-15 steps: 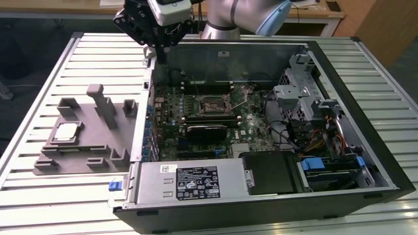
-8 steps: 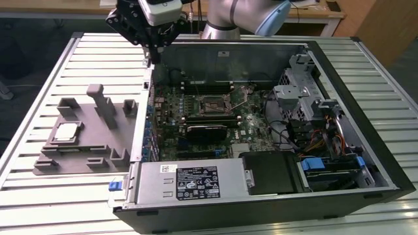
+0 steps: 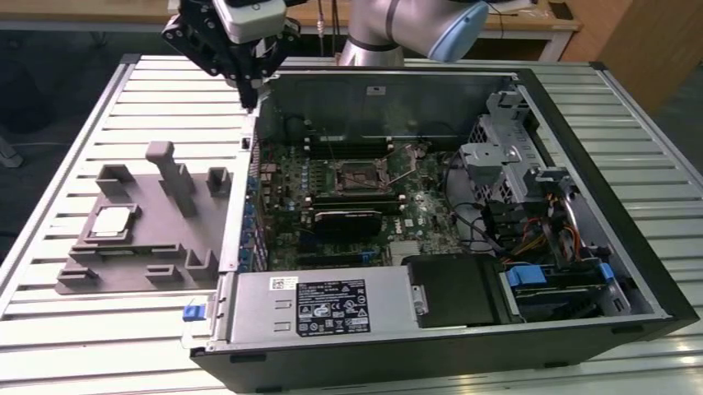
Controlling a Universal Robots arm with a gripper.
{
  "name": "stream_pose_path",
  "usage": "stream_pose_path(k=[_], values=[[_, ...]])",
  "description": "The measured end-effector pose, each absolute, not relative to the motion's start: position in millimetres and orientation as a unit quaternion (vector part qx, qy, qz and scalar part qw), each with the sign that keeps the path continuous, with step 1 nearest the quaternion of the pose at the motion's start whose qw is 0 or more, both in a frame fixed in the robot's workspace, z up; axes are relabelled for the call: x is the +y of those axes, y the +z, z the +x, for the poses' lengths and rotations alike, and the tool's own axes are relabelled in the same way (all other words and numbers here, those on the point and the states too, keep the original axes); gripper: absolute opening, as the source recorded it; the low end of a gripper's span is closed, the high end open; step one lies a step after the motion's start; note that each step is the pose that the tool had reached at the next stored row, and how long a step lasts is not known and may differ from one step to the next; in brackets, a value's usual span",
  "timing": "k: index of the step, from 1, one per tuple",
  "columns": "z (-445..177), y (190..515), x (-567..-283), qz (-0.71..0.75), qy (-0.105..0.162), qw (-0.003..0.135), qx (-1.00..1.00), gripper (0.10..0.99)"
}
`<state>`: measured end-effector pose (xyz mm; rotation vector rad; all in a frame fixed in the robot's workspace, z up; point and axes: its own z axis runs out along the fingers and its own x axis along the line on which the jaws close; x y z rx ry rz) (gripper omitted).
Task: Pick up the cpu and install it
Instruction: 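Reach for the cpu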
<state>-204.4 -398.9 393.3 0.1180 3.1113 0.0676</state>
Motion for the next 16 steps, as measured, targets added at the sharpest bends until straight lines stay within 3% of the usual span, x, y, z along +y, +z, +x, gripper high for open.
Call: stream_pose_path(k=[16], values=[[-230.7,393.3,-398.9,0.038,0.022,0.014,0.999,0.106]])
